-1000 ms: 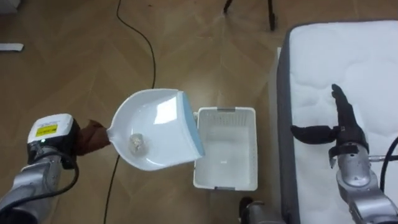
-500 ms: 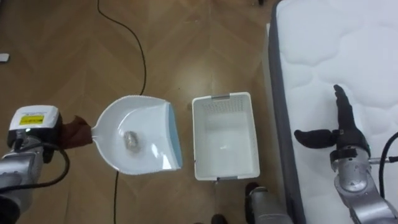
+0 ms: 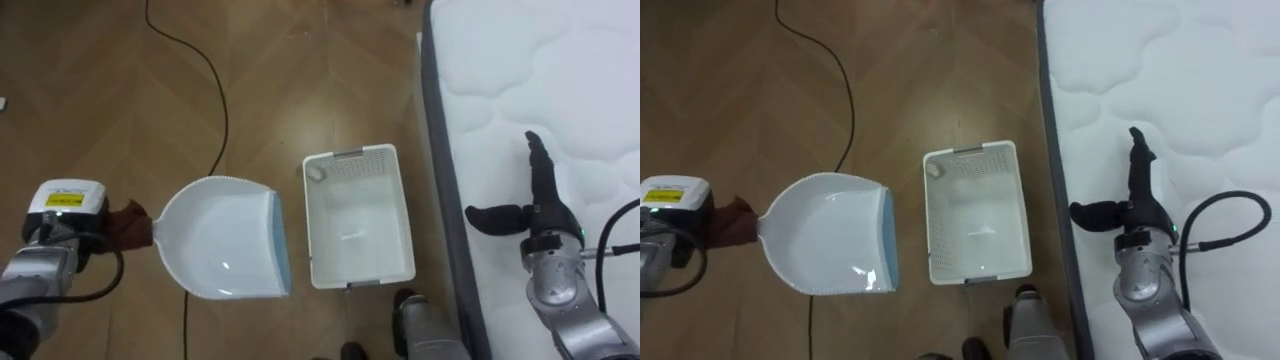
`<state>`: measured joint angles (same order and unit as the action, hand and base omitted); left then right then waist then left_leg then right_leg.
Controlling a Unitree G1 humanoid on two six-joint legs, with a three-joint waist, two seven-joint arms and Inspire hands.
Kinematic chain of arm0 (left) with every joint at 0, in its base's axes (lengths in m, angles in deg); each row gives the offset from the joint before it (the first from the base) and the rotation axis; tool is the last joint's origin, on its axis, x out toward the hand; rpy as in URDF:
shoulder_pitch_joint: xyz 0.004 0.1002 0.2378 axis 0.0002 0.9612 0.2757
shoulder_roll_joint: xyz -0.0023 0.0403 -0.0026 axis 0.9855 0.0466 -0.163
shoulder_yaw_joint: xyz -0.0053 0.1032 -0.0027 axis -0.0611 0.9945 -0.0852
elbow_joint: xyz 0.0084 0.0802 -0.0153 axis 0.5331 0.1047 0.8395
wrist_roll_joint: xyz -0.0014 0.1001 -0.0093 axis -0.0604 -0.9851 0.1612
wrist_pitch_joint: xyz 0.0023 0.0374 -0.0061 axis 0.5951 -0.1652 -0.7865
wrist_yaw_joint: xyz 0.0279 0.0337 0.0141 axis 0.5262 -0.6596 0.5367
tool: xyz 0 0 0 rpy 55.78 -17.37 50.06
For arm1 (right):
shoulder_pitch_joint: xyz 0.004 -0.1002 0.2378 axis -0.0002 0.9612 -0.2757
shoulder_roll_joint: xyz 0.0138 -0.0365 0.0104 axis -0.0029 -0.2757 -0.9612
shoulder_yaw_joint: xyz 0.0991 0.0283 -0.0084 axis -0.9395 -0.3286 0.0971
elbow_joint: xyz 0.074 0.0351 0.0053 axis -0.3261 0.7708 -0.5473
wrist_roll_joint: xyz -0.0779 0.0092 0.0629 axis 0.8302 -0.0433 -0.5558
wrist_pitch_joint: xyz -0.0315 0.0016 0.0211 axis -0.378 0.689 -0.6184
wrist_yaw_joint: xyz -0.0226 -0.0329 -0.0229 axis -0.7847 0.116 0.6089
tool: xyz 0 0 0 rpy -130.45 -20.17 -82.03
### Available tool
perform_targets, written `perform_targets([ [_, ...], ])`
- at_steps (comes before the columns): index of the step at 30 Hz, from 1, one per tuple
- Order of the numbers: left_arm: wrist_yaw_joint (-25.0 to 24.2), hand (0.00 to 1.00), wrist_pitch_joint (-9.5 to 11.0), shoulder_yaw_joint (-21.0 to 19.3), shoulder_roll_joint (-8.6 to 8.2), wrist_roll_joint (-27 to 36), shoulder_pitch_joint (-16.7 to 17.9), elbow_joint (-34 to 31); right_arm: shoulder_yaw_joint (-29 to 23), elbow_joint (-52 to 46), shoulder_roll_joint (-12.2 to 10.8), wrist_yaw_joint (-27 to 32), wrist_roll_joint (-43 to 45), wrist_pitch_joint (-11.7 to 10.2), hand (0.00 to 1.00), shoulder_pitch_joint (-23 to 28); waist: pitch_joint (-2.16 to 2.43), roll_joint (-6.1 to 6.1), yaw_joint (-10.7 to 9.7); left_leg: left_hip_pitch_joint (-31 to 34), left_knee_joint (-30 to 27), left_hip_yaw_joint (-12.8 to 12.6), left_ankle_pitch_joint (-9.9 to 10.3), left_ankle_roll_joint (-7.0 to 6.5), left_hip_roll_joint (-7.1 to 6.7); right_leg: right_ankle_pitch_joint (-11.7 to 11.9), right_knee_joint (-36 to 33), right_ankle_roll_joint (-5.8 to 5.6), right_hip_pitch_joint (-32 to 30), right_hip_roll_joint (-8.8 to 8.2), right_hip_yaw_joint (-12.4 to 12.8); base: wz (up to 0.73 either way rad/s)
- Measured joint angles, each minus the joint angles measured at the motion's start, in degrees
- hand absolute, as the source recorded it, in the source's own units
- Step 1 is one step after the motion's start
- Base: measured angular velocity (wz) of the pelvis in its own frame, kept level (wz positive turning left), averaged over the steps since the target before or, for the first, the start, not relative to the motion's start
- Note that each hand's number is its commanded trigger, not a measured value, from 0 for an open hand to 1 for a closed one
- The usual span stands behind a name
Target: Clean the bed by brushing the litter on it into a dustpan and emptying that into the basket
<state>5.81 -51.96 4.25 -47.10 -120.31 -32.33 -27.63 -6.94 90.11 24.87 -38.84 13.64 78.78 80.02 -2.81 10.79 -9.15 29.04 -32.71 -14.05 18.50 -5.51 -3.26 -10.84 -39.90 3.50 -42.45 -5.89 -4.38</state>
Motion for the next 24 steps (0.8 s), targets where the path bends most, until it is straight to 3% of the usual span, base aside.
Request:
perform_targets([
  [7,-1.0,1.00,-0.1,0.0,0.00,0.1,-2.4,1.1,0.0,0.0,0.0,0.4,-0.7,0.0,0.00,-0.2,0.04,0.63,-0.1,0.1,0.1,-0.1,0.0,-0.01,0.11,0.2,-0.3,-0.19,-0.1,0.03,0.0,0.00],
  [12,-1.0,1.00,-0.1,0.0,0.00,0.2,-3.1,1.0,-0.1,0.0,0.0,-0.2,-0.2,0.1,0.00,-0.5,0.03,1.73,-0.4,-0.2,0.1,-0.3,0.0,-0.01,0.18,0.4,-0.2,-0.13,0.1,0.00,-0.2,-0.01],
  [19,-1.0,1.00,-0.2,-0.1,-0.04,0.9,-3.2,1.3,0.0,0.0,-0.1,-1.4,-0.1,0.0,0.00,-1.4,0.14,1.78,-0.6,-1.4,1.1,-1.9,0.0,-0.03,0.28,0.8,-0.2,0.25,0.3,-0.03,-0.2,-0.11],
  [24,0.1,1.00,-0.2,-0.1,-0.08,3.4,-2.7,2.7,0.3,0.1,0.1,-1.0,0.2,-0.2,0.00,-0.9,-0.08,2.36,-0.5,-3.5,2.2,-2.4,-0.1,-0.10,0.36,0.7,0.1,0.49,1.8,0.11,-0.3,-0.05],
])
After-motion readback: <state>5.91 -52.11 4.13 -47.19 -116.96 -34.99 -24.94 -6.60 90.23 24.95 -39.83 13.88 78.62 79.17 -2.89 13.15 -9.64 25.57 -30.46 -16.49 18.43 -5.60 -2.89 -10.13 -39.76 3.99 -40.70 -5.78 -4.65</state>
